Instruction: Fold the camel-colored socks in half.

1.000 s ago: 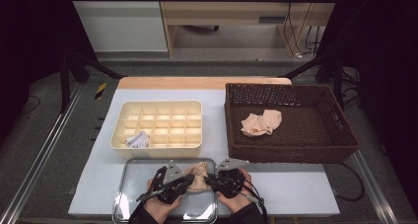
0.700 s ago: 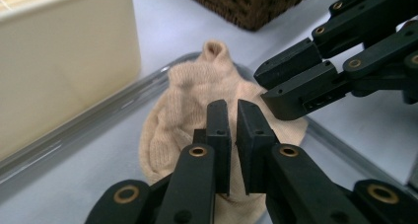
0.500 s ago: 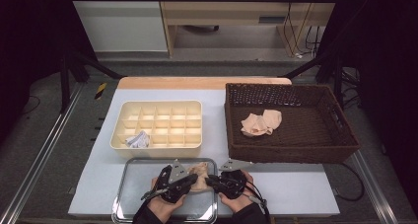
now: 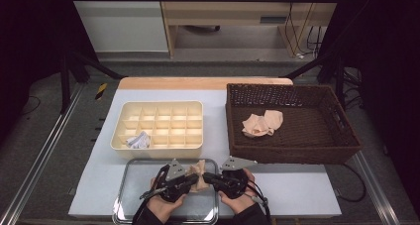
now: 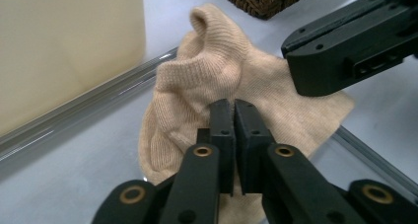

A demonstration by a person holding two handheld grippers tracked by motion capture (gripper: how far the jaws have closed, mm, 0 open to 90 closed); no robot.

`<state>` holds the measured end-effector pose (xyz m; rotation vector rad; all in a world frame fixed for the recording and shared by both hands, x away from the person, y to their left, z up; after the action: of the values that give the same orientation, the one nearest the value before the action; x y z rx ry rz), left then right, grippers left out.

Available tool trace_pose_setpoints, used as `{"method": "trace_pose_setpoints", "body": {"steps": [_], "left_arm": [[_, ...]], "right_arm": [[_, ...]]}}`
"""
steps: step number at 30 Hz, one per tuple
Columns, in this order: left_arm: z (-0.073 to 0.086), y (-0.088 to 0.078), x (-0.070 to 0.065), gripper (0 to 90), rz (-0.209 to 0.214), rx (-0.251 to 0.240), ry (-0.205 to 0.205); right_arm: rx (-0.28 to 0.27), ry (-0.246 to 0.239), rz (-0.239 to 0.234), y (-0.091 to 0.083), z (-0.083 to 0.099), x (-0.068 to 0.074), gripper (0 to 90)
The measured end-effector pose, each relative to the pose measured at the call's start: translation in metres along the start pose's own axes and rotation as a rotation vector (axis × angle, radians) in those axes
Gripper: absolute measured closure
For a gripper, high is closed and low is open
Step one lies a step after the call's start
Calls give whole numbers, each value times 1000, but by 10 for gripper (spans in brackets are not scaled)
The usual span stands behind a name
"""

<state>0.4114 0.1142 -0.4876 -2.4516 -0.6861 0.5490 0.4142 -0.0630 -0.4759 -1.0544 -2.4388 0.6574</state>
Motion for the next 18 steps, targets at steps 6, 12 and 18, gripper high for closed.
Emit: {"method": "trace_pose_setpoints", "body": {"steps": [6,12,18], "left_arm": [[2,0,1,854,-30,8,5],[2,5,-2,876,-29,9,12],[1,-7,1,880,5,-16,-7]], "right_arm": [[13,3,25,1,1,-4,873],[-20,2,-48,1,-5,5,873],[-10,-6,-43,2,-5,6,871]]}}
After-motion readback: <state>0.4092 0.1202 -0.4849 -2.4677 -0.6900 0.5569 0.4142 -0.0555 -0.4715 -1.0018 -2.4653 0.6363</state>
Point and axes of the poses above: each handheld gripper's, and its own axes: y roughly forward along the jaws, z roughly out of its underside, x roughly to its left, the point moved 3 cm from there along y, roughly forward along the jaws, and after that the axes turned 11 degrees about z, right-handed, at the moved point
